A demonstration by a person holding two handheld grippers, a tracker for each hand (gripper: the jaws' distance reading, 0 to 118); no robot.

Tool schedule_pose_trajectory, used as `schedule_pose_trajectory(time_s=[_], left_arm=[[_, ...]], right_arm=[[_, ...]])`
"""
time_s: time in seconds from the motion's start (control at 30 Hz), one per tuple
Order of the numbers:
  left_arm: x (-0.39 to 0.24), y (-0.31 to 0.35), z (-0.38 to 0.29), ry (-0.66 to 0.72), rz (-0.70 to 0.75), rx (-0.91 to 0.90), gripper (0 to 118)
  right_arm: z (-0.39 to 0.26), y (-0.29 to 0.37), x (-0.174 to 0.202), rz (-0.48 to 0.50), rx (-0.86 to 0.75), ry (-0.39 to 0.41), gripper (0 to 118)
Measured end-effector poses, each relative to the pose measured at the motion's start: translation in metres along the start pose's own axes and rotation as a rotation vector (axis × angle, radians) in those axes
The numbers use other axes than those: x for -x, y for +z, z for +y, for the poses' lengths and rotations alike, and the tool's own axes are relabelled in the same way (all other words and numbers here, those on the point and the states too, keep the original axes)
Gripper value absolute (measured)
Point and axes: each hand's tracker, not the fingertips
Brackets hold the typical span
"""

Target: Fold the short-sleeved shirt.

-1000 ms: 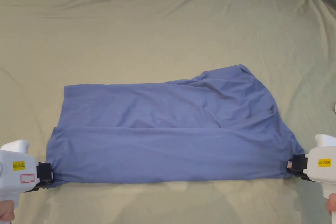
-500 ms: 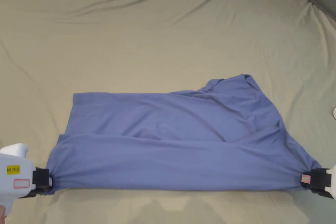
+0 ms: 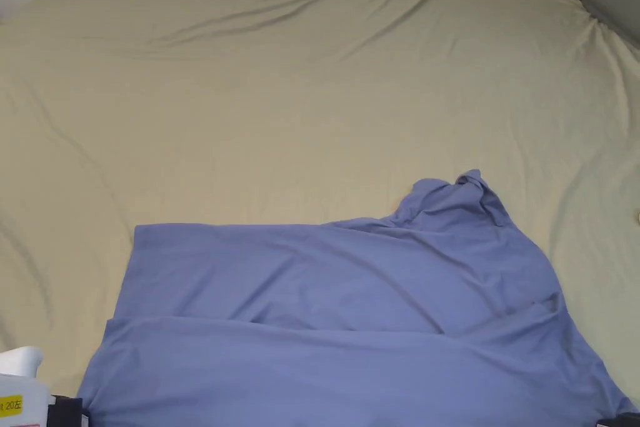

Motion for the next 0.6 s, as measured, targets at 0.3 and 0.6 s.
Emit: schedule_pose_trajectory(time_s=[0.3, 0.6], left_arm=[[-0.003, 0.021, 0.041, 0.024, -0.011, -0.117, 100], [-0.049, -0.005, 0.145, -0.023, -0.047, -0.267, 1]], right_arm=[[0.025, 0.05, 0.028, 0.033, -0.186, 0.092, 55], [0.084, 0.031, 0.09, 0.077, -0.23, 0.119, 0]])
